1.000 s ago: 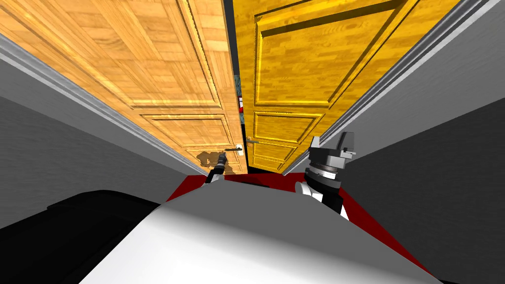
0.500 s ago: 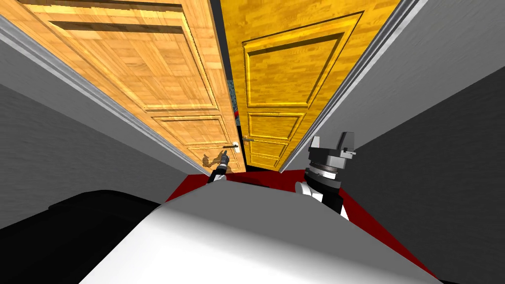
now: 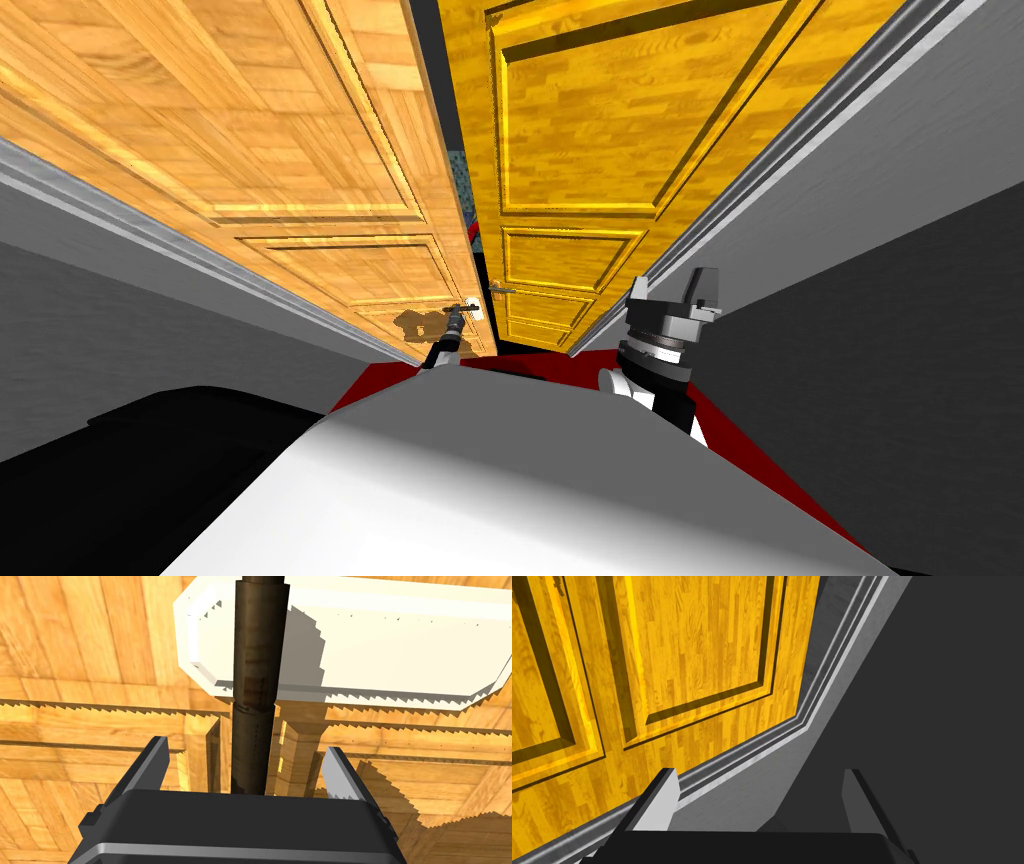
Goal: Push the door open
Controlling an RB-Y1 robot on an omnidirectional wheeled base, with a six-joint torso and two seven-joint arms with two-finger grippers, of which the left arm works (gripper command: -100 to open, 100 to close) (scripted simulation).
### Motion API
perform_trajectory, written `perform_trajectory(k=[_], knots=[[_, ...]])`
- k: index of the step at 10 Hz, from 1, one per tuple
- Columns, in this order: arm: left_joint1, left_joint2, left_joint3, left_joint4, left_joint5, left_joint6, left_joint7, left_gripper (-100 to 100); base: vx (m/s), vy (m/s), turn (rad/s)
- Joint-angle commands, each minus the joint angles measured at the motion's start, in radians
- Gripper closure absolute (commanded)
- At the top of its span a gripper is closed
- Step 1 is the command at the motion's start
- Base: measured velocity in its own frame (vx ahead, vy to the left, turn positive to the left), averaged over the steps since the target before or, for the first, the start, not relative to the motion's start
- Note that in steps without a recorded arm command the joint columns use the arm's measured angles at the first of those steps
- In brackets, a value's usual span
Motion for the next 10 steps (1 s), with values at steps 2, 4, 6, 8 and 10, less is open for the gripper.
perform_trajectory(k=[2, 4, 6, 8, 10], knots=[[-0.008, -0.001, 0.003, 0.01, -0.004, -0.003, 0.003, -100, 0.153, 0.016, -0.016], [-0.008, -0.001, 0.003, 0.01, -0.004, -0.003, 0.003, 100, -0.025, -0.004, 0.002], [-0.008, -0.001, 0.003, 0.01, -0.004, -0.003, 0.003, 100, -0.022, -0.001, -0.007], [-0.008, -0.001, 0.003, 0.01, -0.004, -0.003, 0.003, 100, -0.004, -0.001, 0.002], [-0.025, -0.005, 0.04, 0.03, 0.0, -0.004, -0.016, 100, -0.02, 0.055, -0.061]])
